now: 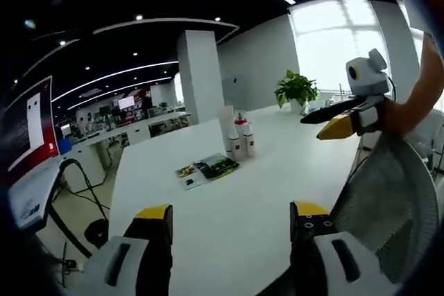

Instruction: Arrange the skincare products in the storage area until every visible bottle or jar stands upright without overlapping.

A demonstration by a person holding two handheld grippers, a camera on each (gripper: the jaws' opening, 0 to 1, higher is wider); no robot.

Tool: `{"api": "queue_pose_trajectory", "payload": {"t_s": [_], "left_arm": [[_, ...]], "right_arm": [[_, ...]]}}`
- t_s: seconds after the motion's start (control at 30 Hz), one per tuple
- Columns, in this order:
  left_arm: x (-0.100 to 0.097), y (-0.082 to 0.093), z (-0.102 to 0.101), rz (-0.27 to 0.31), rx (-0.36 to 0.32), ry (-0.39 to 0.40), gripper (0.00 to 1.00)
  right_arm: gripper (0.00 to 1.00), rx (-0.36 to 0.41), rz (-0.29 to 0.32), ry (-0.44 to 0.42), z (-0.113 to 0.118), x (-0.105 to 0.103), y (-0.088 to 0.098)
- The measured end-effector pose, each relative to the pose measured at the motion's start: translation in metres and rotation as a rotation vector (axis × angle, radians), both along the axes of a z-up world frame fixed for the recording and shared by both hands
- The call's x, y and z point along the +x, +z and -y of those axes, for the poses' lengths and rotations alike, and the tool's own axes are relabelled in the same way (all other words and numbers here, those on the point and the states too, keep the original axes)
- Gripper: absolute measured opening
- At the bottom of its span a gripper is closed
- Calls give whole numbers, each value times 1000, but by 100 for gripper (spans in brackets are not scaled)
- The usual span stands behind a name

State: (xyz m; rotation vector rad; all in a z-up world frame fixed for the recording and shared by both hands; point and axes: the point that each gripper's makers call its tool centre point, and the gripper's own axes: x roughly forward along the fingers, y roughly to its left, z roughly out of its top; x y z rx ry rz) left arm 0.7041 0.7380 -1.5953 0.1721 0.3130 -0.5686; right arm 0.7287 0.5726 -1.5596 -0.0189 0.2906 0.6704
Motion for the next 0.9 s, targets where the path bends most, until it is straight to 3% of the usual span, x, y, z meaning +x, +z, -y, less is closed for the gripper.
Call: {"api": "queue_pose_trajectory", "payload": {"t_s": [0.57, 0.9], "left_arm": [[7, 6, -3, 9, -35, 50, 72], [9, 12, -1, 28, -74, 65, 86]], "right_arm": [[73, -64, -58, 9, 1, 1, -19], [74, -65, -57, -1, 5, 2, -20]]}}
